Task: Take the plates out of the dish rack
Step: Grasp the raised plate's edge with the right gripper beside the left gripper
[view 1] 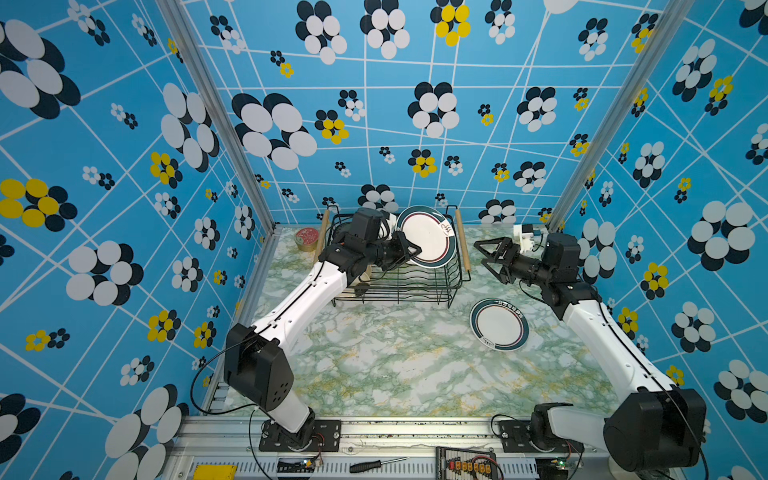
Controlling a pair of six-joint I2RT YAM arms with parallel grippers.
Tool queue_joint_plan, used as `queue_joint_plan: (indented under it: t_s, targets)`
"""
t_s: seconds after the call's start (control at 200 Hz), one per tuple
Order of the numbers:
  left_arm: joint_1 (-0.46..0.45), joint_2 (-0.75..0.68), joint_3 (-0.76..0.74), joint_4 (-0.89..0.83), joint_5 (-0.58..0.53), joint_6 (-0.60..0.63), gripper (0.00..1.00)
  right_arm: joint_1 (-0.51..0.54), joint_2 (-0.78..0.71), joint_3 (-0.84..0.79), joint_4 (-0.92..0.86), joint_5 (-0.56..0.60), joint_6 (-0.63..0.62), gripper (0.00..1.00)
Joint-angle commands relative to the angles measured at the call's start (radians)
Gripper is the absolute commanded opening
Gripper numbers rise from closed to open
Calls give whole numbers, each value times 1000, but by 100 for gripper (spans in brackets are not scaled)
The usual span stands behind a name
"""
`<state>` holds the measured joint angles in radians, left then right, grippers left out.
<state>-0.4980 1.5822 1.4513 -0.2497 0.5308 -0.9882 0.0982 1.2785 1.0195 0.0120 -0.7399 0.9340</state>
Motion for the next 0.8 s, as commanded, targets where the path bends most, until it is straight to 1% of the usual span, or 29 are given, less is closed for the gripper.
queue_joint_plan:
  t_s: [0.0, 0.07, 0.23, 0.415, 0.485, 0.605, 0.655, 0.8]
  targets:
    - [-14, -74, -63, 234, -19, -136, 1, 64, 46, -10, 128, -13, 85, 88]
    - [-26, -88, -80, 229, -40, -137, 0, 87, 62, -17, 186, -12, 119, 85]
    - [-39, -94, -161, 338, -31, -214, 0, 135, 98, -7, 252, -7, 161, 79]
    - [-51, -83, -215, 422, -24, -267, 0, 174, 149, 3, 323, -18, 212, 59]
    - [-56, -88, -234, 455, -33, -285, 0, 181, 159, 2, 344, -19, 229, 54]
    - [-53, -88, -293, 578, -31, -350, 1, 183, 162, -7, 379, -18, 242, 52]
    - [-53, -81, -292, 583, -23, -354, 1, 184, 164, -12, 407, -24, 257, 51]
    - [-62, -60, -298, 597, -14, -361, 1, 185, 181, -14, 452, -30, 283, 43]
